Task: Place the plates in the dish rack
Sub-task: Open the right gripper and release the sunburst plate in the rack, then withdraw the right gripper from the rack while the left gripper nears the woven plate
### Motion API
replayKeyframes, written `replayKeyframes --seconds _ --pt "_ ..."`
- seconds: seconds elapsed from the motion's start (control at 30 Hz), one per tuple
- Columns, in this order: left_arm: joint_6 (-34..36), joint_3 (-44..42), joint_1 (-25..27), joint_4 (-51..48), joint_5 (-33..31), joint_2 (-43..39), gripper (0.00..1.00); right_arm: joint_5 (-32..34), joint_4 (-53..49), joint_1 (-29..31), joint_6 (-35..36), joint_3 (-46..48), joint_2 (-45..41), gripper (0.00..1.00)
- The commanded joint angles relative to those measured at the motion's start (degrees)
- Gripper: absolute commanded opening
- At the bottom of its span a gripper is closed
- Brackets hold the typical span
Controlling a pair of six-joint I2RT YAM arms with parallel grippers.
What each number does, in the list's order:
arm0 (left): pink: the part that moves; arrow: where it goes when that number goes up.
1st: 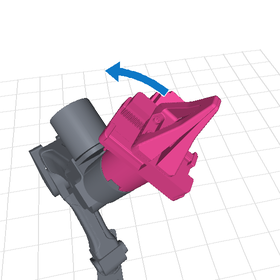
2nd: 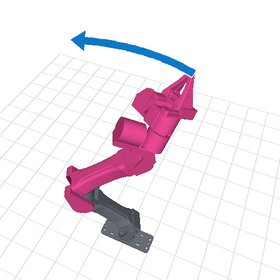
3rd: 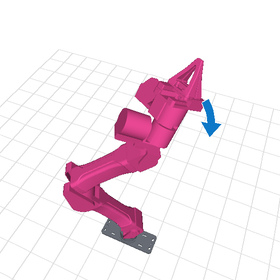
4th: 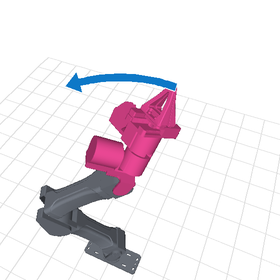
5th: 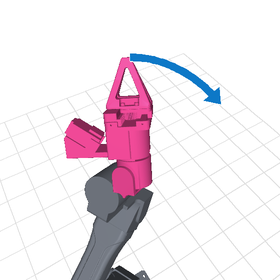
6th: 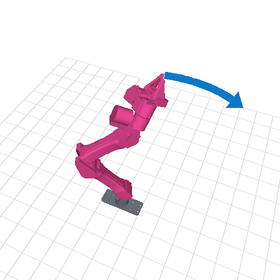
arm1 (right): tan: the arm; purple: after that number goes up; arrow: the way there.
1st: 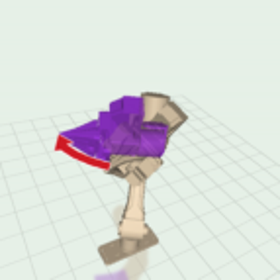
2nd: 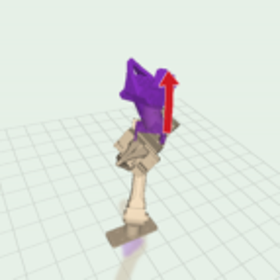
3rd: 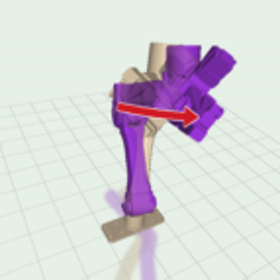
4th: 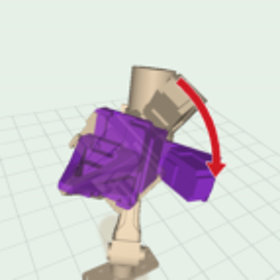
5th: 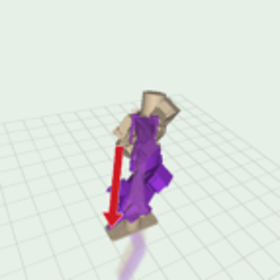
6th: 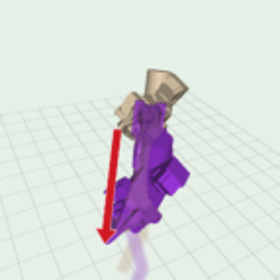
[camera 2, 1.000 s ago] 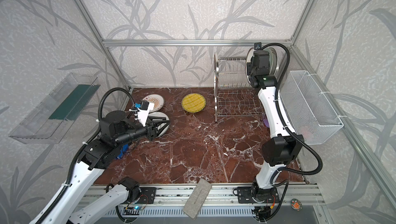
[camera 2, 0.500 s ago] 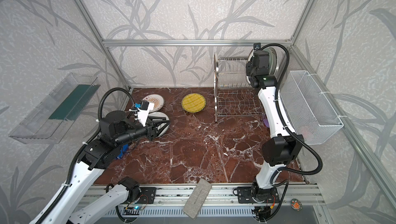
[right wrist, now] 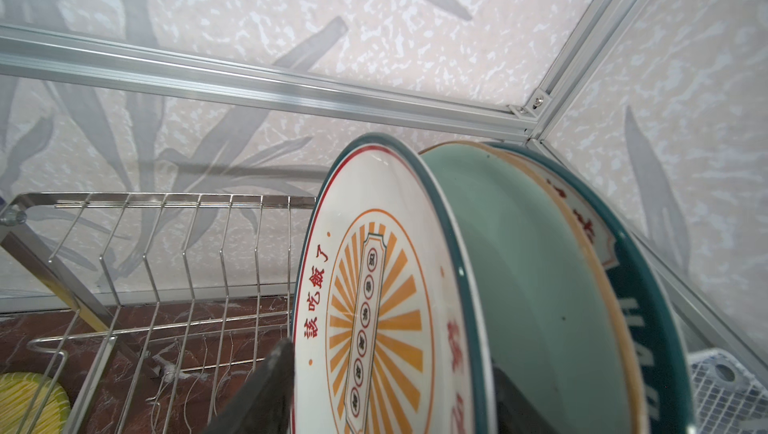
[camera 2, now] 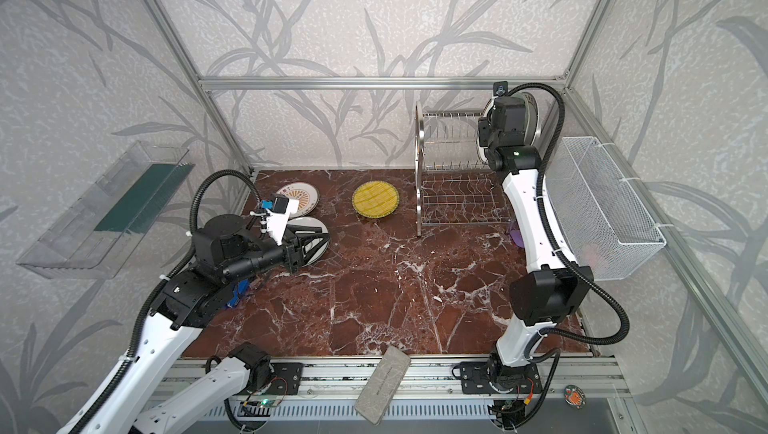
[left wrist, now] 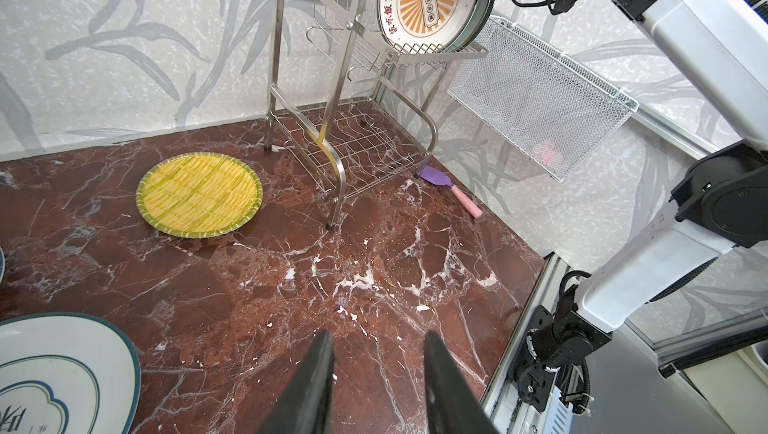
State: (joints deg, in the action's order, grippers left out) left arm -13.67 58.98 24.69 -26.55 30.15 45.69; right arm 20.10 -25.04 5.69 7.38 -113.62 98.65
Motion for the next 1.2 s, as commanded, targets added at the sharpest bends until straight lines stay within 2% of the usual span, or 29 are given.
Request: replayKeyframes --seconds 0.0,0.23,0.4,0.6,0.73,0.87,1.07,1.17 --pt "0.2 -0.5 -0.1 0.3 0.8 -0.7 0.35 -0.8 0.0 0.2 0.2 -1.6 -4.2 0.64" --pt "-0.3 -0.6 -0.1 0.2 0.2 -0.4 0.35 -3.2 -1.3 0.2 -1.6 -1.5 -7.9 0.71" --pt "-0.6 -0.5 -0.1 0.4 -0.3 -0.3 0.35 -6.9 -5.3 0.2 -3.2 -4.9 -8.7 0.78" --pt "-1.8 -0.8 -0.1 0.4 -3.8 -0.5 0.35 -13.4 -9.5 0.3 -4.9 -7.3 -10.1 0.79" --pt "-2.3 -1.2 -0.1 0.4 -8.6 -1.3 0.38 -16.1 -8.6 1.1 -5.6 -4.4 -12.5 0.79" --pt "-2.3 -1.5 0.0 0.3 -9.6 -1.2 0.38 -16.2 -7.2 2.1 -6.6 -0.2 -15.0 0.79" --pt "-3.1 -1.8 0.0 -0.1 -11.0 0.7 0.38 -18.3 -0.1 3.1 -10.9 14.0 -21.7 0.79" --pt "-4.1 -2.3 -0.1 -0.7 -12.9 2.3 0.37 -17.1 3.4 4.5 -11.9 22.4 -25.0 0.79"
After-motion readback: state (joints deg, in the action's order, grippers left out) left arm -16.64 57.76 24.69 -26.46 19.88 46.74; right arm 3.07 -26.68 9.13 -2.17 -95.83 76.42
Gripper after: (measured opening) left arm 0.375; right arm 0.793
